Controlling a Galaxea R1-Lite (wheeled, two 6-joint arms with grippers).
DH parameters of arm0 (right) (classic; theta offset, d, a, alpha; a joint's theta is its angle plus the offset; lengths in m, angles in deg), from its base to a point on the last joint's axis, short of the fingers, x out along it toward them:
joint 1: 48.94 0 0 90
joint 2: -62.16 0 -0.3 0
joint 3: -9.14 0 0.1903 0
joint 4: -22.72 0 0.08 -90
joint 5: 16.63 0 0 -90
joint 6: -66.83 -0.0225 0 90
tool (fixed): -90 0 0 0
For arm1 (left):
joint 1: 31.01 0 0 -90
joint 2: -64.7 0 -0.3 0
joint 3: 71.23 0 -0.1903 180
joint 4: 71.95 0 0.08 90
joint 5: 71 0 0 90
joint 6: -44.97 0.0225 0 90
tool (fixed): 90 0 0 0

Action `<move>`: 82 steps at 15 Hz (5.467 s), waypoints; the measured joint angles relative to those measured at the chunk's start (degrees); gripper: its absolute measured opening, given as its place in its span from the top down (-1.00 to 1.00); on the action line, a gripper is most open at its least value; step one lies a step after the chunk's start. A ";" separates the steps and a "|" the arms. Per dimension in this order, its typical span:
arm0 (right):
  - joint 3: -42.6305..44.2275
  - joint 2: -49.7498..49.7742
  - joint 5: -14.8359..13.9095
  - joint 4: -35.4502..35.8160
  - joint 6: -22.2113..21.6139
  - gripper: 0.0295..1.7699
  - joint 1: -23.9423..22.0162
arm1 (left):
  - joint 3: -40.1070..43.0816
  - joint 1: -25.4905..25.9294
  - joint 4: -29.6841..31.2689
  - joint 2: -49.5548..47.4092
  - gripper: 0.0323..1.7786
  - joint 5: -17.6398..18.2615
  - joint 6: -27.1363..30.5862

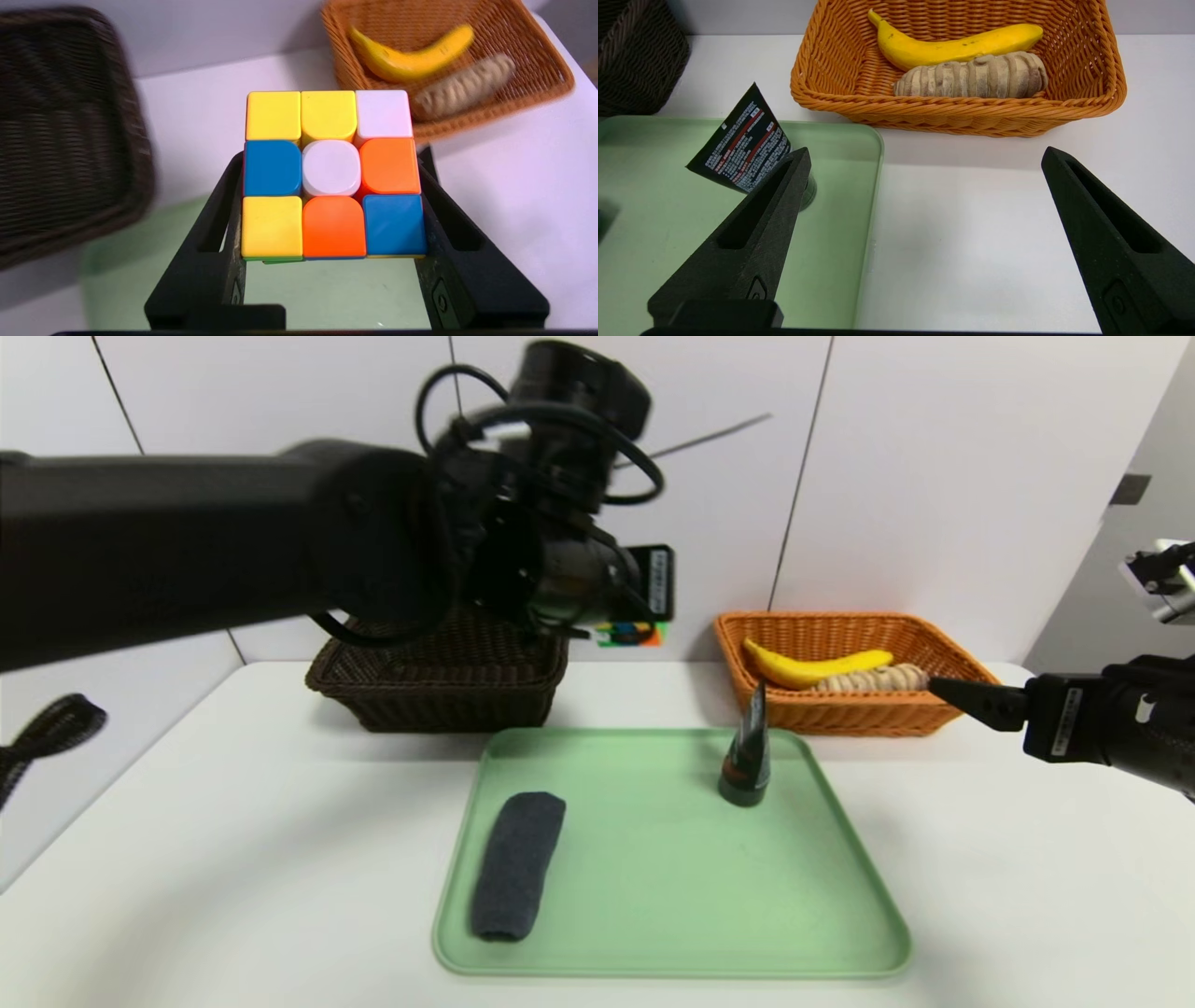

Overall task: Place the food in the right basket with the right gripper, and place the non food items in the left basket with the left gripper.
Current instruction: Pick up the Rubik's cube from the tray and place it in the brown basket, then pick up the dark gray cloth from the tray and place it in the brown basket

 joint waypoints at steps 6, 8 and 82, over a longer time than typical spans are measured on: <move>0.63 -1.33 0.13 -0.34 -0.50 -0.93 -0.54 | -3.35 19.85 -4.50 -3.94 -0.08 3.21 8.08; 0.74 -1.74 0.11 -0.21 -0.56 -0.93 -0.67 | -1.95 25.09 -4.60 -3.61 -0.08 5.50 8.30; 0.39 -14.70 -0.02 4.12 -2.05 -0.93 -0.78 | 2.01 2.01 -45.56 10.92 0.44 9.74 -16.09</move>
